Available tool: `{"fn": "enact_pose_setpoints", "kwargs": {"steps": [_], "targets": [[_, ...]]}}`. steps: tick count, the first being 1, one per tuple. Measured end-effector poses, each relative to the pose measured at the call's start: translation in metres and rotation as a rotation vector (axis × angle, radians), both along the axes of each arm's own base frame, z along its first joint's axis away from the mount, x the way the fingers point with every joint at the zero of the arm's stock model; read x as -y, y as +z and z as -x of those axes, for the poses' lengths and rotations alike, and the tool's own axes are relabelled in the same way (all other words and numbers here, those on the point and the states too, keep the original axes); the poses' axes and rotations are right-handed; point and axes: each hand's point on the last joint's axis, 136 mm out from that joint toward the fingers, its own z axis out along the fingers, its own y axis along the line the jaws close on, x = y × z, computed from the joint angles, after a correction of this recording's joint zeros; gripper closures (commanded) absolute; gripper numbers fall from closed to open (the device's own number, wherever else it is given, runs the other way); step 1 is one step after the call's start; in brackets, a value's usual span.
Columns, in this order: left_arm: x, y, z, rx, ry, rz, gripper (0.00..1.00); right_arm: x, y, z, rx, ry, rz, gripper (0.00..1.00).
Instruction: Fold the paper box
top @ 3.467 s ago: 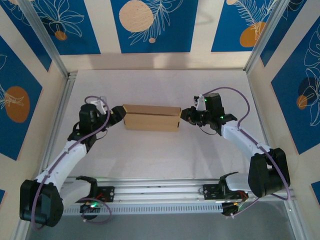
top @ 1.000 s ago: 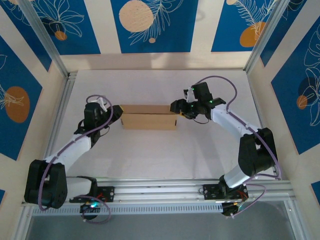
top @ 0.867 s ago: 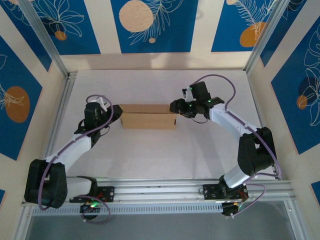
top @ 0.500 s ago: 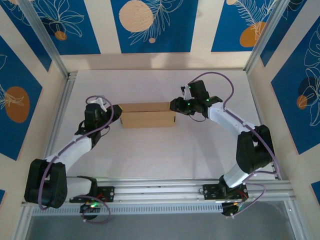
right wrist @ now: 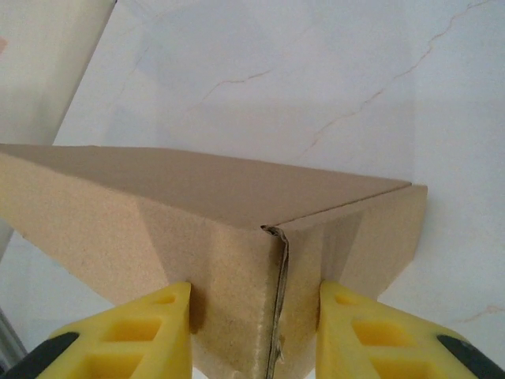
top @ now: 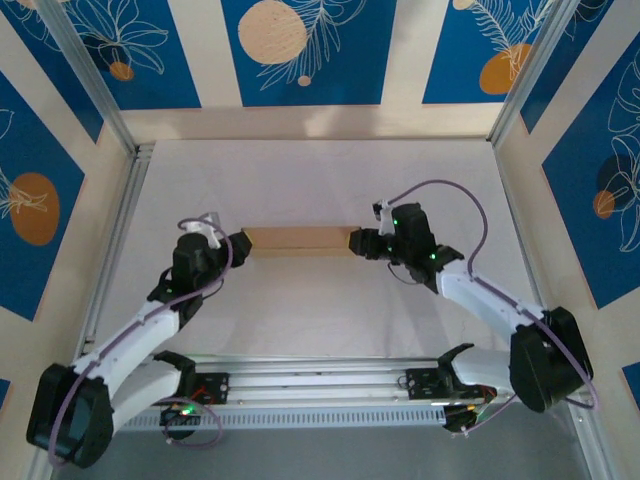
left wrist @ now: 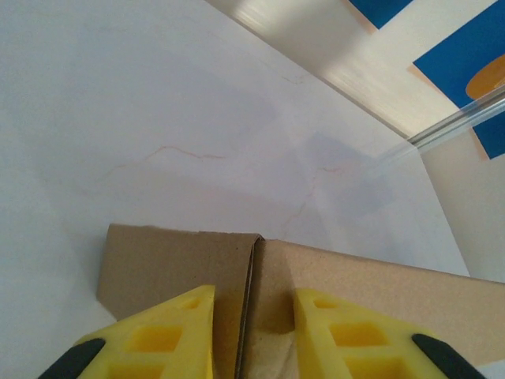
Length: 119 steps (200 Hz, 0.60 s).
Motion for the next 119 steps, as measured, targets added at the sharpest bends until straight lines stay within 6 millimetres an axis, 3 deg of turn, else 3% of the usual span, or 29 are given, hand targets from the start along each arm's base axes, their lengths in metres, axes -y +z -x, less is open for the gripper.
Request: {"fn": "enact_pose_setpoints", "kwargs": {"steps": [20,40,57,86,119], "targets": [[0.001,-0.011,0.017,-0.027,-0.017,-0.018,0.53,0.001,-0.009,0.021,0.014,0.01,0.021,0.46],[0.004,-0.03,0.037,-0.102,-0.052,-0.038,0.45,0.008,-0.026,0.044,-0.02,0.013,0.041,0.41],[0.003,-0.037,0.048,-0.144,-0.061,-0.047,0.41,0.015,-0.025,0.055,-0.026,0.004,0.036,0.37],[0.001,-0.044,0.054,-0.197,-0.07,-0.071,0.35,0.023,-0.015,0.051,-0.023,-0.03,0.021,0.35],[0.004,-0.041,0.037,-0.237,-0.073,-0.147,0.32,0.036,-0.031,0.024,-0.21,-0.123,0.035,0.4]]}}
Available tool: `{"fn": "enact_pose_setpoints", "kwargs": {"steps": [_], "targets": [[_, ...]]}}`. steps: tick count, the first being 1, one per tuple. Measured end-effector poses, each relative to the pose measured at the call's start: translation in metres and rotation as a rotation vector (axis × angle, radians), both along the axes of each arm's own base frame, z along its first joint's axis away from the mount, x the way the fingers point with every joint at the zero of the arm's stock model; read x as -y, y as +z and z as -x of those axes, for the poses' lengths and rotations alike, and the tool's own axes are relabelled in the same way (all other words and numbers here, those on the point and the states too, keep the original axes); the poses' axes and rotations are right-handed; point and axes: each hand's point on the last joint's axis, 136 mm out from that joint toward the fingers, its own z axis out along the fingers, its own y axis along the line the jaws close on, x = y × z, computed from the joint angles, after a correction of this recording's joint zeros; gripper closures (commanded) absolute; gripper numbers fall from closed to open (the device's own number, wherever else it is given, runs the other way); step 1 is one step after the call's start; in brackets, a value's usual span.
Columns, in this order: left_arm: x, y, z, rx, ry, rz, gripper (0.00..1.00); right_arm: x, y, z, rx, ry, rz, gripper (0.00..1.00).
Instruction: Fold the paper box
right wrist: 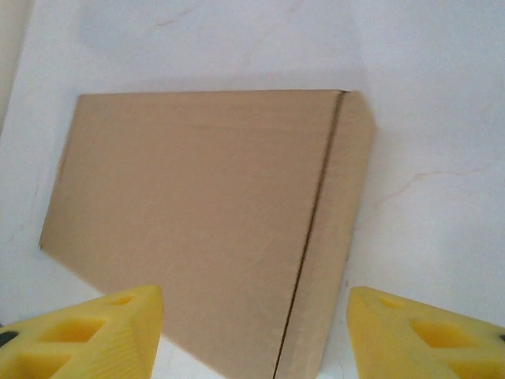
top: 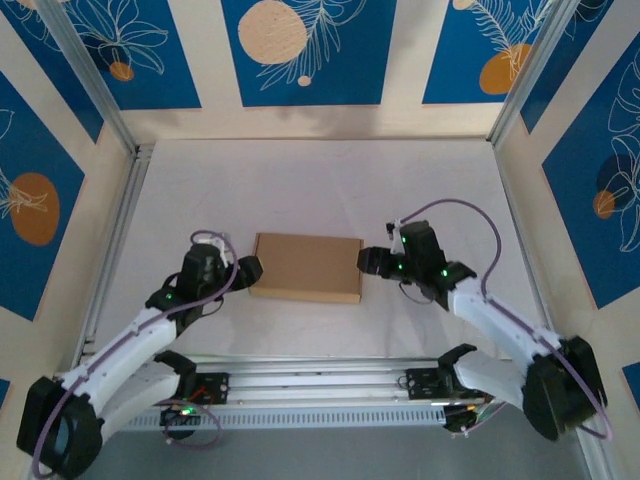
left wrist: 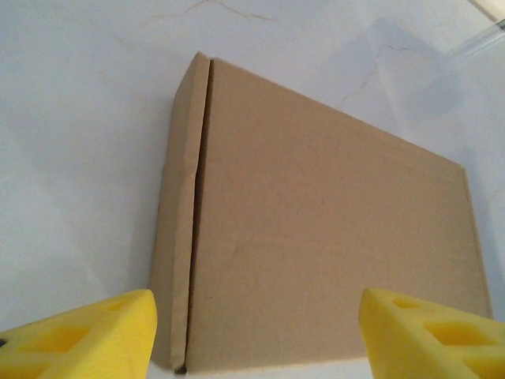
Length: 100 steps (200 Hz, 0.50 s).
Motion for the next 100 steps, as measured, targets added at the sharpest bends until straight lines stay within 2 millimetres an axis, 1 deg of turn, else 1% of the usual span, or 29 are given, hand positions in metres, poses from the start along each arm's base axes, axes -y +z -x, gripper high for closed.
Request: {"fn": "enact_pose_setpoints", "kwargs": {"steps": [9,24,37,46,60,68,78,100], "targets": [[0.001,-0.001,-0.009,-0.012,0.002,-0.02,0.32,0.0,-0.005,-0.009,-0.056,-0.015,-0.005,0.41],[0.002,-0.014,-0.024,-0.054,0.009,-0.047,0.34,-0.007,-0.02,-0.016,-0.149,-0.004,-0.011,0.43],[0.002,-0.03,-0.031,-0.097,0.005,-0.069,0.37,-0.014,-0.033,-0.015,-0.22,0.019,-0.022,0.44],[0.004,-0.043,-0.032,-0.131,-0.001,-0.075,0.4,-0.017,-0.044,-0.012,-0.267,0.031,-0.027,0.45],[0.007,-0.056,-0.031,-0.163,-0.017,-0.073,0.43,-0.021,-0.057,-0.007,-0.327,0.044,-0.034,0.5],[0.01,-0.061,-0.031,-0.172,-0.03,-0.065,0.45,-0.022,-0.063,-0.004,-0.357,0.046,-0.038,0.53],[0.014,-0.061,-0.032,-0.169,-0.044,-0.049,0.46,-0.024,-0.069,-0.002,-0.379,0.056,-0.038,0.55],[0.019,-0.059,-0.032,-0.157,-0.065,-0.039,0.48,-0.025,-0.068,-0.007,-0.381,0.056,-0.037,0.6]]}}
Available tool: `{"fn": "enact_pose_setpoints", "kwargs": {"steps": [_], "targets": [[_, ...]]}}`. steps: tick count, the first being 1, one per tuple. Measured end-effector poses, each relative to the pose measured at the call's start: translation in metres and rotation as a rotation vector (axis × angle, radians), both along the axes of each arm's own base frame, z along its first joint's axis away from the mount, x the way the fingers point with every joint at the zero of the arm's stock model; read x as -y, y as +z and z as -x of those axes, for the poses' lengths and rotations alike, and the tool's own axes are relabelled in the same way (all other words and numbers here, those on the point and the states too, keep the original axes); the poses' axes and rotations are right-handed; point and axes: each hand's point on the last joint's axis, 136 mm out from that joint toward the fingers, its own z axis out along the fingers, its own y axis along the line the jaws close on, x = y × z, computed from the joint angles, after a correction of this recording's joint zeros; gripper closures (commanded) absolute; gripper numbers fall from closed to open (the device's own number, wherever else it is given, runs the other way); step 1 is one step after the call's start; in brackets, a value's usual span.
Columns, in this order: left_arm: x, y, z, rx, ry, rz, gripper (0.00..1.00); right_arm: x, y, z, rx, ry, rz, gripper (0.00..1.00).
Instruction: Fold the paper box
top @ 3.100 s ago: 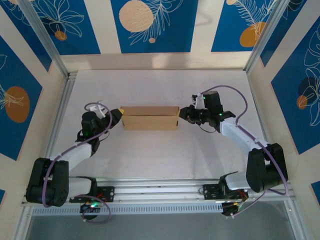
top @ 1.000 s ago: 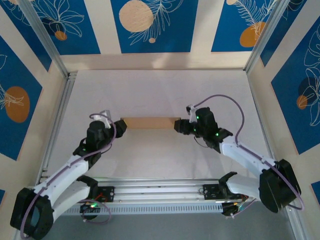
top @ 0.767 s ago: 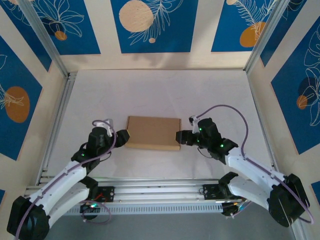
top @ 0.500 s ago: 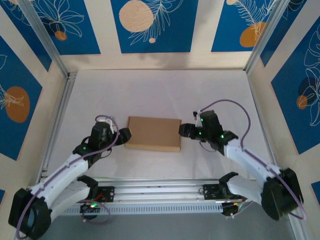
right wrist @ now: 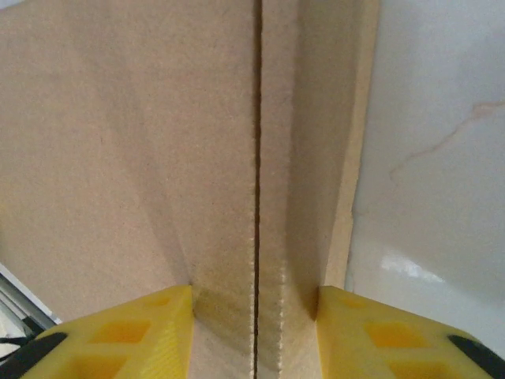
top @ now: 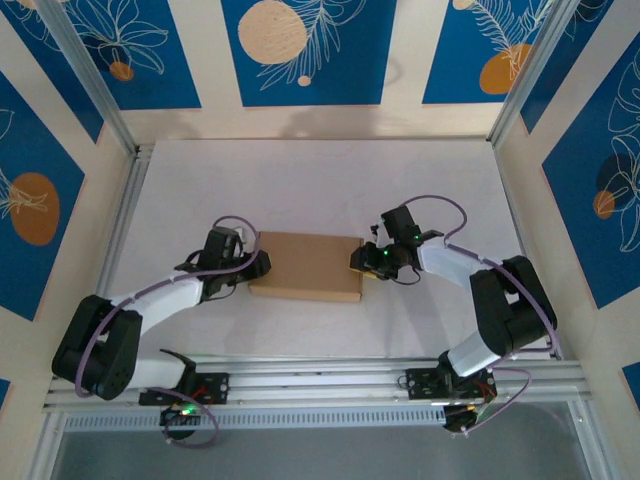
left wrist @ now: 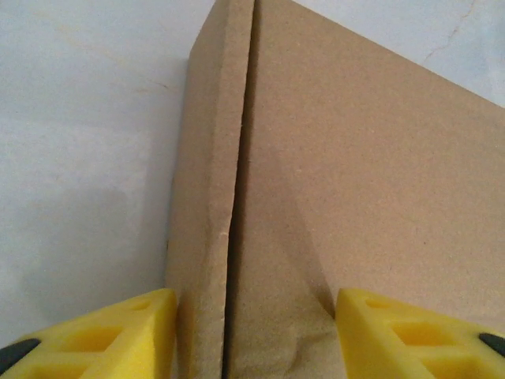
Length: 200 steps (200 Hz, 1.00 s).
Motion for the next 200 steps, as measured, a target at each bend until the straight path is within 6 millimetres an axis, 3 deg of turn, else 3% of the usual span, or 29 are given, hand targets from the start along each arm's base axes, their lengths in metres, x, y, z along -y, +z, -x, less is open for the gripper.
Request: {"fn": "enact_pose_setpoints", "kwargs": {"steps": [55,100,148,171,183,193,200], "targets": [[0.008,-0.003,0.01,0.023,-0.015,0.038,0.5,0.009,0.0,-0.005,0.024,-0.007,0.028,0.63],[0.017,-0.001,0.032,0.02,-0.049,0.068,0.46,0.02,-0.001,0.011,0.046,-0.016,0.044,0.63],[0.019,0.003,0.044,0.001,-0.06,0.074,0.37,0.022,0.0,0.015,0.046,-0.021,0.045,0.54],[0.019,0.004,0.046,-0.001,-0.061,0.071,0.29,0.027,0.002,0.019,0.039,-0.041,0.058,0.48],[0.017,0.008,0.045,0.005,-0.054,0.067,0.17,0.029,0.007,0.02,0.047,-0.05,0.062,0.42],[0.016,0.014,0.043,0.023,-0.057,0.05,0.01,0.03,0.012,0.02,0.057,-0.061,0.059,0.33],[0.014,0.019,0.04,0.033,-0.051,0.039,0.0,0.031,0.015,0.02,0.065,-0.067,0.062,0.22]]}}
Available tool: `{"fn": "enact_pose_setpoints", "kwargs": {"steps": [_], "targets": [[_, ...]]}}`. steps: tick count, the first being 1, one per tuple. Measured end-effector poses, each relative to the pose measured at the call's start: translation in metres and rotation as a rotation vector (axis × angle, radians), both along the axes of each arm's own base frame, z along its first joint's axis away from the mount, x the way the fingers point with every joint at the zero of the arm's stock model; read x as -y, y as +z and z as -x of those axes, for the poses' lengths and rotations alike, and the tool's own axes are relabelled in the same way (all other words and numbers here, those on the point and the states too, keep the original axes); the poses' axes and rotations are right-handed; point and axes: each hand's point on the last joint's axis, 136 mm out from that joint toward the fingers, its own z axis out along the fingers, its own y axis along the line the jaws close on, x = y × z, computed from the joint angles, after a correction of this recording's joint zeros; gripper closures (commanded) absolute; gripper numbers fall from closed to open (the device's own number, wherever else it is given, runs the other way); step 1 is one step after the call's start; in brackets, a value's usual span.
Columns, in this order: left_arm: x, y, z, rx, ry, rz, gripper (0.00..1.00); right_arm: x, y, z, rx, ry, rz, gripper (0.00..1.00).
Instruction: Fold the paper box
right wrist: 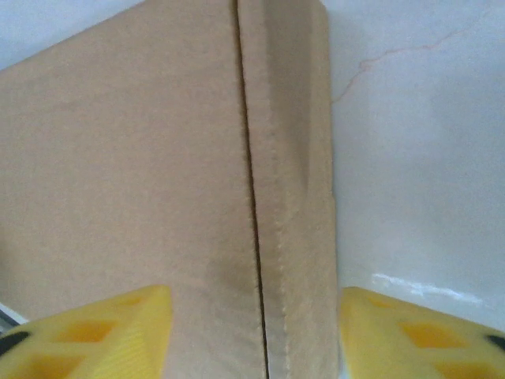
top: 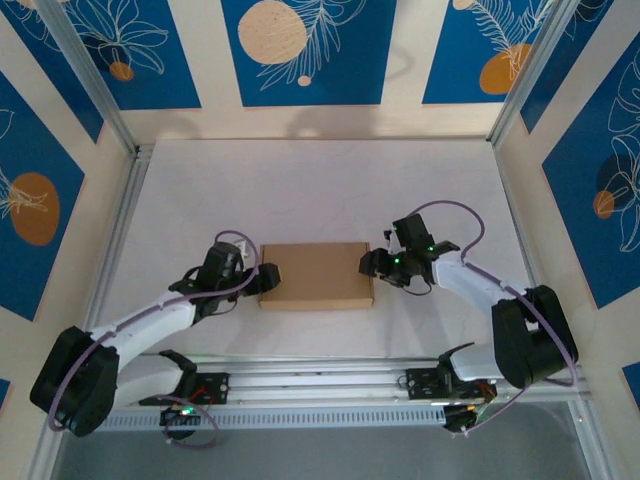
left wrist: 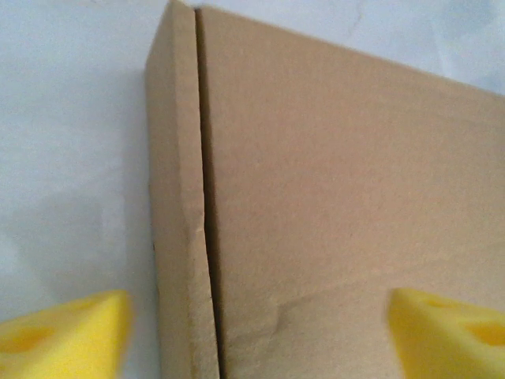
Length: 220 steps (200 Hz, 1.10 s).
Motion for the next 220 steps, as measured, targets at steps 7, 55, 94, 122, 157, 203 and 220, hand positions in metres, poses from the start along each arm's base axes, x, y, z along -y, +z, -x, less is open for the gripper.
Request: {"fn": "enact_pose_setpoints", "kwargs": {"steps": [7,55,94,122,157,203,220], "targets": [[-0.001,0.006,-0.003,0.009,0.007,-0.008,0.0,0.001,0.005,-0.001,0.009,-0.002,0.006,0.0],[-0.007,0.103,-0.048,0.254,0.02,-0.075,0.0,0.012,0.089,-0.033,0.266,-0.04,-0.005,0.01],[-0.06,0.152,-0.088,0.53,0.165,-0.332,0.0,0.037,0.183,-0.075,0.633,-0.161,0.049,0.01],[-0.105,0.104,-0.105,0.576,0.181,-0.539,0.0,0.056,0.189,-0.099,0.915,-0.133,0.175,0.01],[-0.164,-0.001,-0.086,0.438,0.228,-0.713,0.0,0.098,0.081,-0.114,0.834,-0.124,0.373,0.01],[-0.181,-0.013,-0.114,0.514,0.287,-0.674,0.0,0.141,0.042,-0.125,0.773,-0.174,0.436,0.01],[-0.181,-0.019,-0.119,0.523,0.277,-0.649,0.0,0.144,0.055,-0.136,0.824,-0.174,0.432,0.01]]}}
